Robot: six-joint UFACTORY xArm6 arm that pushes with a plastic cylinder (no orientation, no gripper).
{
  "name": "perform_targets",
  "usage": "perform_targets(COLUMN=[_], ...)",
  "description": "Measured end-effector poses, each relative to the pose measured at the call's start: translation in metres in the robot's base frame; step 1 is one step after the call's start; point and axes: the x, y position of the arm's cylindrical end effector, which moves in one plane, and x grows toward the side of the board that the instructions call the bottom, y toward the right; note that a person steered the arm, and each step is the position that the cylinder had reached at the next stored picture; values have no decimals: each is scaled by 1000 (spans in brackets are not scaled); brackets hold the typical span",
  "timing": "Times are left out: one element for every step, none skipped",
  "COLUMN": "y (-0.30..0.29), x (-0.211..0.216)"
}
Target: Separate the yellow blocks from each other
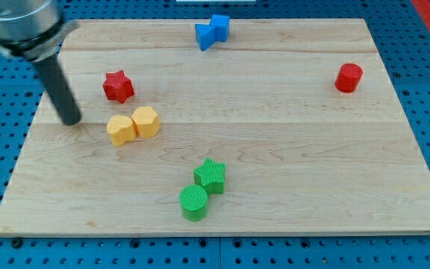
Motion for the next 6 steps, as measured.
perform_targets(y=[63,142,186,220,302,370], x=[32,8,-34,-61,-86,-130])
